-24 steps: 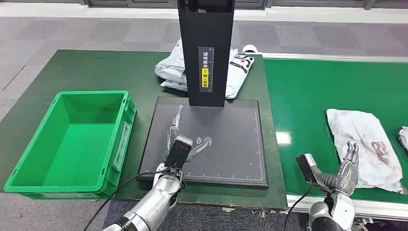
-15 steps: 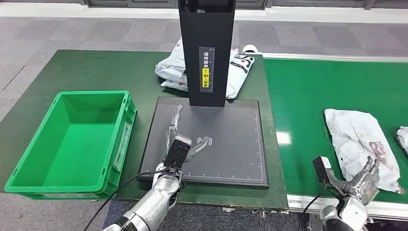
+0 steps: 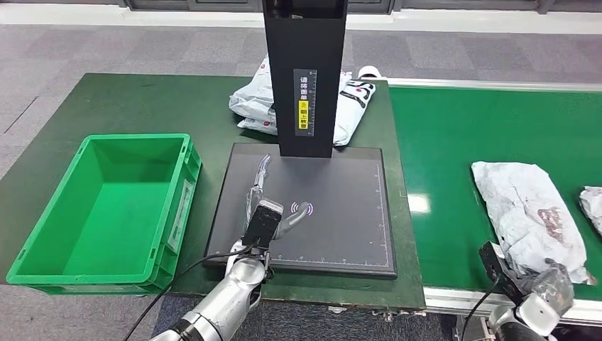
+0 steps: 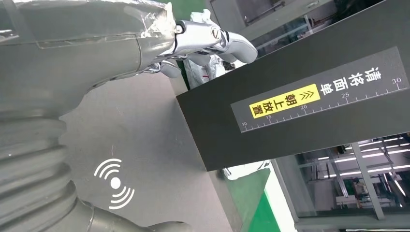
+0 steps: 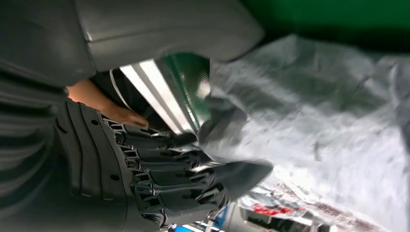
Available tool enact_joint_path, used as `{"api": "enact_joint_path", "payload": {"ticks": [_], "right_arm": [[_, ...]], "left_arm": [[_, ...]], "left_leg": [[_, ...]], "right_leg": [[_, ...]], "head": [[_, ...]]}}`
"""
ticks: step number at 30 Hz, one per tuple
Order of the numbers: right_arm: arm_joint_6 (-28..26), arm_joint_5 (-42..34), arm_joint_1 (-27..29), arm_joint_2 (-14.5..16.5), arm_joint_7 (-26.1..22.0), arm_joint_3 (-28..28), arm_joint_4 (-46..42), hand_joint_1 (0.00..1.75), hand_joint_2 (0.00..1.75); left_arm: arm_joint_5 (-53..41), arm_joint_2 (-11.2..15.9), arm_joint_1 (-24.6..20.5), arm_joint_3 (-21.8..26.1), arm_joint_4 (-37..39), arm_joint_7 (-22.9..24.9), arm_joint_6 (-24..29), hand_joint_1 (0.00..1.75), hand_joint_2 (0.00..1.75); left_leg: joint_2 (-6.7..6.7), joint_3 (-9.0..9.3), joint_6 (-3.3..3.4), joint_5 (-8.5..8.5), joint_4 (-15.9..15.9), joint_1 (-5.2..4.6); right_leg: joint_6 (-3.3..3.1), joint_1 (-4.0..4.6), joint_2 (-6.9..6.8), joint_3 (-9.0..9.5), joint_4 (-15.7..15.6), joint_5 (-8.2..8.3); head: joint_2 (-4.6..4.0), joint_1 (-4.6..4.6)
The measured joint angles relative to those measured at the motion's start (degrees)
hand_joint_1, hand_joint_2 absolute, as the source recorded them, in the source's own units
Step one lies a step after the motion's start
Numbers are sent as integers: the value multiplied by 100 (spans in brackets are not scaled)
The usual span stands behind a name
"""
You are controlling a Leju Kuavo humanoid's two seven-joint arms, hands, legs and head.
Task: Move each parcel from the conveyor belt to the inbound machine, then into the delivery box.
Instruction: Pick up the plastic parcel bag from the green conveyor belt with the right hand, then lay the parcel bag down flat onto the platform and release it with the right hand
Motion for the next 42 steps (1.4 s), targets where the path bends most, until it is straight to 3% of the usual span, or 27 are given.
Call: {"api": "enact_joint_path", "payload": {"ticks": [10,21,23,25,28,30,33,36,42], "right_arm": [[-26,-90,-326,-23,-474,18,172,175,175],[-84,-122,-418,-12,-546,18,204,175,175],[-242,-188,-444,3,-770,19,204,175,175],[-564,-373,-516,61,-1288,20,201,175,175],[-918,-985,-648,311,-2654,22,11,175,175],[-967,-1308,-638,636,-3557,96,-371,175,175],[-987,-1604,-495,1207,-4379,483,-994,175,175],[-991,-1845,-262,1671,-4665,1018,-1472,175,175],[-992,-2611,379,2247,-4827,2086,-2311,175,175]], "left_arm": [[19,1,-70,53,58,0,69,0,175],[19,1,-78,59,64,0,78,0,175],[23,1,-80,73,64,0,111,0,175],[51,1,-86,127,64,0,158,0,175],[79,5,-122,265,94,0,212,0,175],[-162,20,-155,363,138,0,306,0,175],[-630,57,-177,517,150,0,404,0,175],[-712,104,-180,596,112,0,426,0,175],[-686,228,-185,620,30,0,409,0,175]], "left_leg": [[-1,0,2,2,0,0],[-5,-5,3,2,0,0],[-4,-10,3,2,-1,0],[0,-21,3,2,-1,0],[9,-14,-1,4,-2,1],[11,1,-8,9,-2,4],[9,6,-15,13,-4,12],[0,7,-18,15,-10,15],[-1,5,-22,11,-12,27]], "right_leg": [[0,0,1,1,0,0],[1,0,-1,1,0,-1],[1,0,-3,1,1,0],[1,0,0,1,1,0],[0,6,10,1,1,1],[-3,15,12,1,2,3],[-8,27,15,1,3,3],[-13,29,10,0,4,-1],[-15,25,7,0,4,-3]], "head": [[0,0],[0,0],[-1,0],[-1,0],[1,0],[1,0],[1,-1],[1,-2],[1,-1]]}}
